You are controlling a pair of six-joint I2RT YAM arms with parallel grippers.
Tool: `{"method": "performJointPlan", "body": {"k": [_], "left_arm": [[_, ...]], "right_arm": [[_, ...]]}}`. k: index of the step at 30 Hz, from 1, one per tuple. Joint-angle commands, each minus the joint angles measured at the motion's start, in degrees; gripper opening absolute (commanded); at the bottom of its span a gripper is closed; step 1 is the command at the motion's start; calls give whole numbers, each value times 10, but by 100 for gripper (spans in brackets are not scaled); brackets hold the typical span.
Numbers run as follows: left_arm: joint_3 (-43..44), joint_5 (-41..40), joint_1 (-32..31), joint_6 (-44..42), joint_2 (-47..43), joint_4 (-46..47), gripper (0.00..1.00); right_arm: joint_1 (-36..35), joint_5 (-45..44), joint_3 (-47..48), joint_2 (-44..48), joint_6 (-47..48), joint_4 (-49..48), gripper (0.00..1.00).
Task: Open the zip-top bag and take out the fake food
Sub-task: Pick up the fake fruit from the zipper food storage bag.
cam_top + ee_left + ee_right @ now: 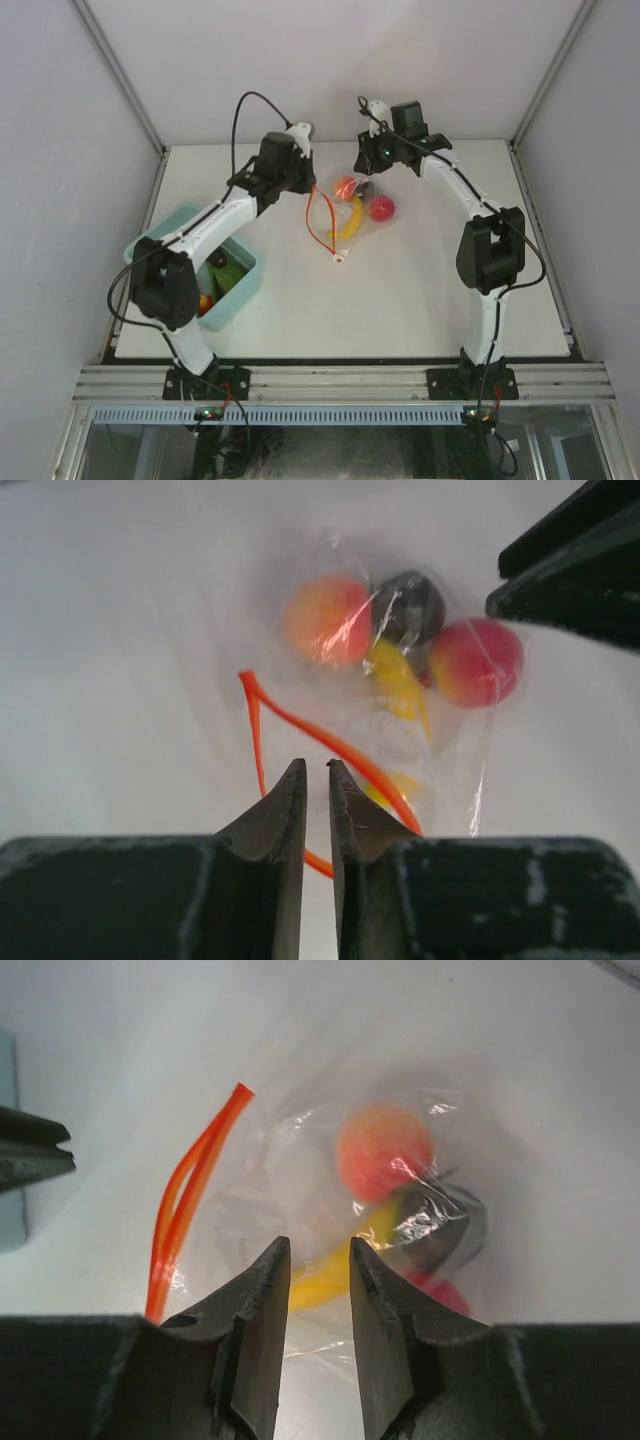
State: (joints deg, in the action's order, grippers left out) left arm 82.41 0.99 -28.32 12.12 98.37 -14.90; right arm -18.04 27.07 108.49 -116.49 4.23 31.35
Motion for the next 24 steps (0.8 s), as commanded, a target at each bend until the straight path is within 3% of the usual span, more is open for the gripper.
{"method": "performJointPlan", "body": {"k": [1,4,6,11,17,24], "left_arm": [[120,38,2,-87,43,-94,17],[179,58,2,-114,76,-153,14],[173,82,2,-122,79,-172,10],[65,148,2,-105,52,-76,10],[47,152,2,-108,72,-79,9],[42,194,2,-98,110,-50,12]], "right_arm": [[3,-49,28,3,3,20,30],[-3,-68,50,-13,4,52,30],[-3,-70,54,-21,4,65,30],[-8,-59,61,-50,-1,74,29],[-13,-74,153,-123,18,161,29],[-4,-80,164,-147,25,177,31]]}}
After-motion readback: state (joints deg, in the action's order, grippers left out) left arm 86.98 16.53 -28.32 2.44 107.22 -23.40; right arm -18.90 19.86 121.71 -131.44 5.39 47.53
